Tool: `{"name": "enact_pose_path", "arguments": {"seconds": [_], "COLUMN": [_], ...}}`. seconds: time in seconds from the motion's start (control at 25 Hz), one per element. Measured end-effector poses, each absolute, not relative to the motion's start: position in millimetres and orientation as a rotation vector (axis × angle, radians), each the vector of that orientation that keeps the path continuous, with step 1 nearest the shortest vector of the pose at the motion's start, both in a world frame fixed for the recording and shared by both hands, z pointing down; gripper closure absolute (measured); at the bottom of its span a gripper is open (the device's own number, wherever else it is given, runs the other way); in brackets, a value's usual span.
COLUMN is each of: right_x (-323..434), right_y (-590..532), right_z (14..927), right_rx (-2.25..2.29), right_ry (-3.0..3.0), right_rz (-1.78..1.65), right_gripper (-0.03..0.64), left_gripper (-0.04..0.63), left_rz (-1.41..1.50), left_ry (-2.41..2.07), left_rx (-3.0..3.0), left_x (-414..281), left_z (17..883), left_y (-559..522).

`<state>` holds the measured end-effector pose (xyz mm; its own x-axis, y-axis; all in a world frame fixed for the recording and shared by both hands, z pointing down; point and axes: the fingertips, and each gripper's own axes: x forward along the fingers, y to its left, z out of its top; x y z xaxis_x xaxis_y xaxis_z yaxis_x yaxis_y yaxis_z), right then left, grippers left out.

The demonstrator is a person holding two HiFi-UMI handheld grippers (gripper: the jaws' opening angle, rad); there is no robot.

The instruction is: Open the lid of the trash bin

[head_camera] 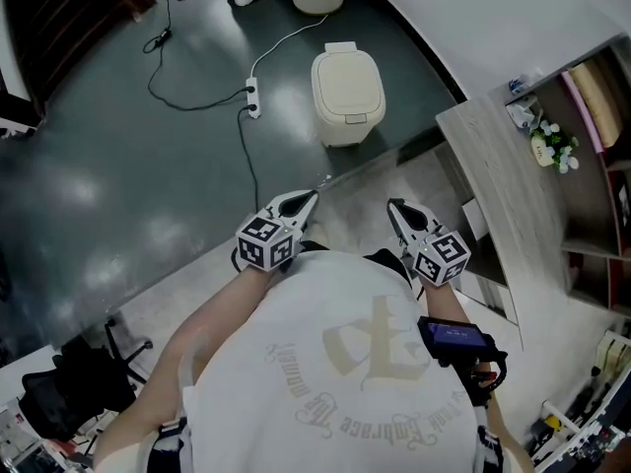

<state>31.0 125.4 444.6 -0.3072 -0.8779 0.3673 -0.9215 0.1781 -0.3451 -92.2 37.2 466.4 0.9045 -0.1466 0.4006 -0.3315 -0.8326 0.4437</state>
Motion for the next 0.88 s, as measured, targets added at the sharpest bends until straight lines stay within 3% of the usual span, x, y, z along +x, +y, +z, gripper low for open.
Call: {"name": "enact_pose_path", "arguments": {"seconds": [0.44, 0.88], "right_x": [32, 58], "right_y": [74, 15], "right_z": [446, 474], "right_rx": [1.751, 1.536], "right_ry": [-2.357, -2.413], "right_rz": [0.787, 0.762], "right_gripper": [0.612, 0.612], "left_gripper": [0.583, 0.583], "left_rz": [0.463, 0.513], "left_ry": [-0.448, -0.542], "left_rx": [2.513, 2.473], "left_x": [-117, -83], "left_z": [468, 479], "left_y": [-4, -45]}}
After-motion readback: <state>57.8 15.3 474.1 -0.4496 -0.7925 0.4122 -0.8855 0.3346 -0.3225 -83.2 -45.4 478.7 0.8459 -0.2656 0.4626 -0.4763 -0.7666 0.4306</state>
